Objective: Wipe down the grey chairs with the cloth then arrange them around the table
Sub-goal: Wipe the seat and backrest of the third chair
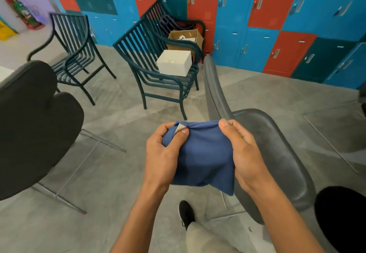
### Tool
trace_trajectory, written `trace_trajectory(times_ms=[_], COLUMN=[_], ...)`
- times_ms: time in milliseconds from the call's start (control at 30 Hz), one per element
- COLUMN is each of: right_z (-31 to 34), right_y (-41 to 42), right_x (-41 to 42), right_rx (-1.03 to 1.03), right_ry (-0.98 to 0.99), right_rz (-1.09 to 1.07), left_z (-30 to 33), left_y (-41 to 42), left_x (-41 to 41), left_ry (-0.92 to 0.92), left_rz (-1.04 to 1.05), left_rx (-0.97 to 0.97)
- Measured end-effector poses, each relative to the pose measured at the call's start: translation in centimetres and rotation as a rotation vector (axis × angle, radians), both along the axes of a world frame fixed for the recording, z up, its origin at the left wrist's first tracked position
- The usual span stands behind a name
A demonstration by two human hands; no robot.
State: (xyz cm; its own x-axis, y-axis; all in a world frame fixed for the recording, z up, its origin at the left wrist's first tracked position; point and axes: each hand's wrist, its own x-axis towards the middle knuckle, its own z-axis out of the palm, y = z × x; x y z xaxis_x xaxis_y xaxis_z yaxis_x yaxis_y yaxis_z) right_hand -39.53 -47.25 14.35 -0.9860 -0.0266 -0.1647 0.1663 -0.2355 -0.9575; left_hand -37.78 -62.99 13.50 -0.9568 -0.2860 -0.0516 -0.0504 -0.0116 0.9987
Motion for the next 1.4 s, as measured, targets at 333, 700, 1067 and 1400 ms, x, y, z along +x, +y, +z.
trace_trajectory(times_ms=[333, 700, 1067, 1400], right_z=[-1.2, -0.1, -0.8, 0.4], right_y=[-3.8, -8.3, -12.7, -12.3], right_x=[-11.1, -24.7, -40.2, -49.3], right_rx=[0.005, 0.023, -0.007, -0.032], right_ry=[-0.03, -0.081, -0.093, -0.09], right_rz=[-0.014, -0.094, -0.379, -0.632], left_z=[-1.2, -0.8, -1.6, -0.9], left_y=[-4.9, -8.9, -12.5, -10.1], left_x=[-12.0, -27.2, -46.6, -60.8], left_ry=[-0.029, -0.067, -0.063, -0.071], left_rz=[-0.06, -0.093, -0.328, -0.643], left_rx=[0.015, -0.009, 0.001, -0.034])
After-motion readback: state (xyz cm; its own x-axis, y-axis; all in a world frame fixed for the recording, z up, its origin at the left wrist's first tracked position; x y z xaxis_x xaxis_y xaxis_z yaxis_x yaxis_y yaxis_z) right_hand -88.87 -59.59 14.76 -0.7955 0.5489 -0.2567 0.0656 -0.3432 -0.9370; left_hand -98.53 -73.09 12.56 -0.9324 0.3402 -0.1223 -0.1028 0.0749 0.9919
